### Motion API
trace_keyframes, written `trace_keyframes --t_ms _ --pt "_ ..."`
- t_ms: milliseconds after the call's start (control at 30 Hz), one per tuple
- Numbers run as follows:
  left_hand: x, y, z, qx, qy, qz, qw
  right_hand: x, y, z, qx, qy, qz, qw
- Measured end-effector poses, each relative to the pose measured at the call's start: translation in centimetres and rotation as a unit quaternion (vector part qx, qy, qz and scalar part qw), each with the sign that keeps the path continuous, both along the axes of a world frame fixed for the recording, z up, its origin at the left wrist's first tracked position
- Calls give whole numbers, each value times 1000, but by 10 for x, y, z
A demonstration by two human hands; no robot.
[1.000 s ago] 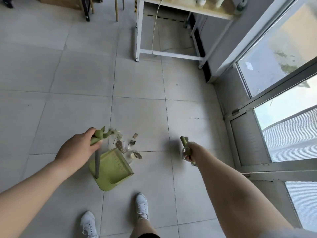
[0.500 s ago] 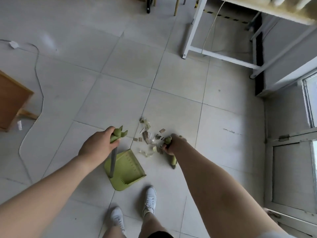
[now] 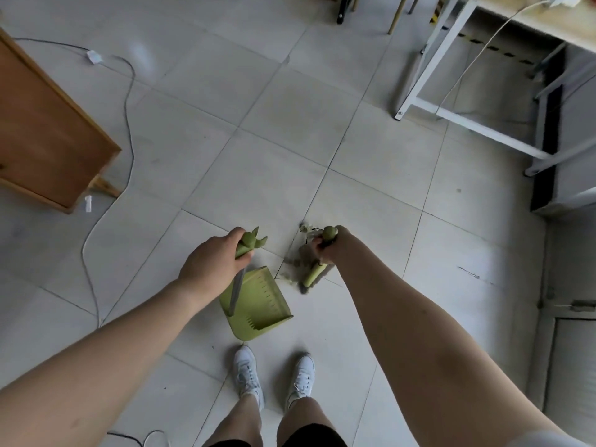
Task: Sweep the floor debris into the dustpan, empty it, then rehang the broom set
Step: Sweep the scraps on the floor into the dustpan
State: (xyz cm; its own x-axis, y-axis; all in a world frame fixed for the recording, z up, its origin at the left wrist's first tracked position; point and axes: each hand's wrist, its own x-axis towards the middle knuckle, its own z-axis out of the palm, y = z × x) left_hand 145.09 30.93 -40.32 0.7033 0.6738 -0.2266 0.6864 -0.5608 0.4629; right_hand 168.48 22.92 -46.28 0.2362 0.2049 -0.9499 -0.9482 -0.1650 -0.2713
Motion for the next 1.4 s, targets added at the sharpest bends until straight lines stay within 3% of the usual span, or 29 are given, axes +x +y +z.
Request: trace_keyframes --t_ms 167,300,633,933,1133,1400 --pt "-13 35 -1 -4 -8 4 1000 -6 38 3 -65 64 -98 991" --pt "-19 61 2 -5 -9 8 1000 -7 38 15 -14 96 -104 990" --pt "-20 90 20 -1 -10 -17 1000 10 25 60 -69 10 -76 995" --pt "-20 87 9 -2 -7 28 1000 32 0 24 -130 -27 118 984" --pt "-8 80 2 19 1 73 997 42 25 -6 -143 -61 309 938" --pt "7 65 -10 26 18 134 990 33 72 -12 -103 -45 421 900"
